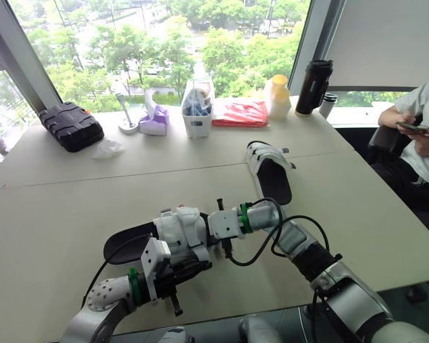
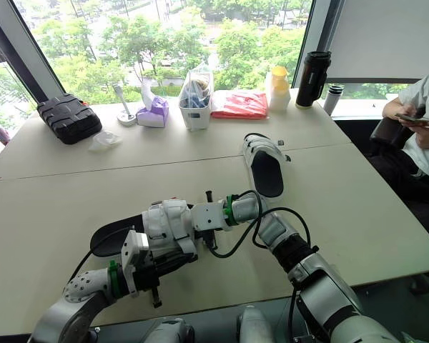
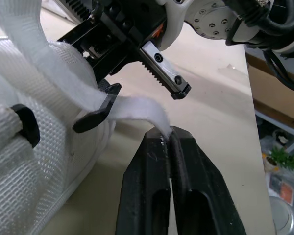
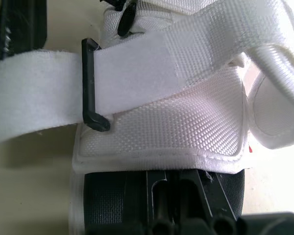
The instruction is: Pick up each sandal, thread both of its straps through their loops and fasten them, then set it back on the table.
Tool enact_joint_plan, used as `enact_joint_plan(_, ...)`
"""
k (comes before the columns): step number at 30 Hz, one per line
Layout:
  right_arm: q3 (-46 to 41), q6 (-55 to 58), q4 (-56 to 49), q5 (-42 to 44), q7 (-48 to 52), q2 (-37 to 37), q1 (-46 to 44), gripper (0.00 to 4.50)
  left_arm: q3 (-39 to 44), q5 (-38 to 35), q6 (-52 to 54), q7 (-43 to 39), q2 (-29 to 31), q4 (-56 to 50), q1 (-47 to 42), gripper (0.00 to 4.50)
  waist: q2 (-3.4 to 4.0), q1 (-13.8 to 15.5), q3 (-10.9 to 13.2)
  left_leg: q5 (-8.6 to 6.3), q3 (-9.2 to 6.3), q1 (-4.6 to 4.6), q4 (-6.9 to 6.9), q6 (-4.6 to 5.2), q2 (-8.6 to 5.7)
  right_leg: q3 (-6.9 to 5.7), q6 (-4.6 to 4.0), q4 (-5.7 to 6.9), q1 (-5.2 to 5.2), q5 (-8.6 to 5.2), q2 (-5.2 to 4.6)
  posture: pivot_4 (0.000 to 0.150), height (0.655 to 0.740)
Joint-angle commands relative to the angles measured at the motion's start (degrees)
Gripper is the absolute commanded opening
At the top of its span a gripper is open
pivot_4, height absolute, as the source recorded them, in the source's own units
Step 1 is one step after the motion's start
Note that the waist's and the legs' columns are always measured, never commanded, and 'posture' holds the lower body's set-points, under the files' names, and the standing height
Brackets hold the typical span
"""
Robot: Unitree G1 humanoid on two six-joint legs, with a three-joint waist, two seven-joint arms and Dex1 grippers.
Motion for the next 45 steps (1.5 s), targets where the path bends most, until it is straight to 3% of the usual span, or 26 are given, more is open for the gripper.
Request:
enact_joint_plan(1, 3.3, 2.1, 3.3, -3.2, 1.0, -0.2, 2.6, 0.00, -0.2, -3.4, 5.9, 0.0, 1.4, -2.0, 0.8, 0.06, 0.01, 0.0, 0.0, 0.00, 0.00, 0.00, -0.01, 0.00, 0.00, 0.00, 0.00, 0.00, 0.00, 0.00, 0.00, 0.150, 0.7400)
enact_joint_plan(9, 3.3, 2.0, 3.4, -3.2, 1.0, 0.0, 2.5, 0.00, -1.5, -10.0, 19.0, -4.3, 11.9, -8.6, 7.0, 0.06, 0.04, 0.0, 0.0, -0.01, -0.02, 0.00, -0.05, 0.02, 0.04, 0.00, 0.01, 0.00, -0.04, -0.02, 0.02, 0.150, 0.7400)
enact_joint_plan(17, 3.3, 1.7, 3.7, -3.2, 1.4, 0.3, 2.4, 0.00, -1.9, -11.4, 19.5, -6.6, 17.9, -11.4, 8.5, 0.06, 0.06, -0.6, -0.1, -0.10, 0.01, 0.06, -0.20, 0.15, 0.07, -0.01, -0.09, 0.00, -0.06, -0.18, 0.09, 0.150, 0.7400)
enact_joint_plan(21, 3.2, 1.5, 4.2, -3.3, 1.4, 0.4, 2.2, 0.00, 1.7, -15.2, 19.0, -5.6, 16.9, -14.5, 7.8, 0.06, 0.06, -0.8, -0.1, -0.10, 0.00, 0.02, -0.22, 0.15, 0.10, -0.01, -0.11, 0.00, -0.13, -0.17, 0.09, 0.150, 0.7400)
enact_joint_plan(32, 3.3, 0.7, 5.4, -3.6, 0.9, 0.8, 1.3, 0.00, 18.4, -38.0, 26.1, 0.8, 15.5, -14.1, -4.7, 0.06, 0.01, -0.6, -0.1, -0.10, -0.04, -0.01, -0.12, 0.15, 0.08, -0.03, -0.11, 0.06, -0.12, -0.19, 0.12, 0.150, 0.7400)
enact_joint_plan(37, 3.2, 0.4, 5.8, -3.7, 0.7, 0.8, 1.2, 0.00, 19.3, -39.4, 27.3, 4.2, 12.8, -8.6, -12.3, 0.06, -0.02, -0.7, 0.0, -0.09, -0.04, -0.02, -0.11, 0.14, 0.07, -0.01, -0.26, 0.07, -0.13, -0.07, 0.15, 0.150, 0.7400)
enact_joint_plan(45, 3.1, 0.5, 5.9, -3.7, 0.2, 0.7, 1.0, 0.00, 17.3, -35.4, 29.1, 7.5, 7.8, -0.3, -18.8, 0.06, -0.10, -0.5, 0.0, -0.09, -0.04, -0.03, -0.05, 0.12, 0.08, 0.00, -0.29, 0.07, -0.14, 0.00, 0.23, 0.150, 0.7400)
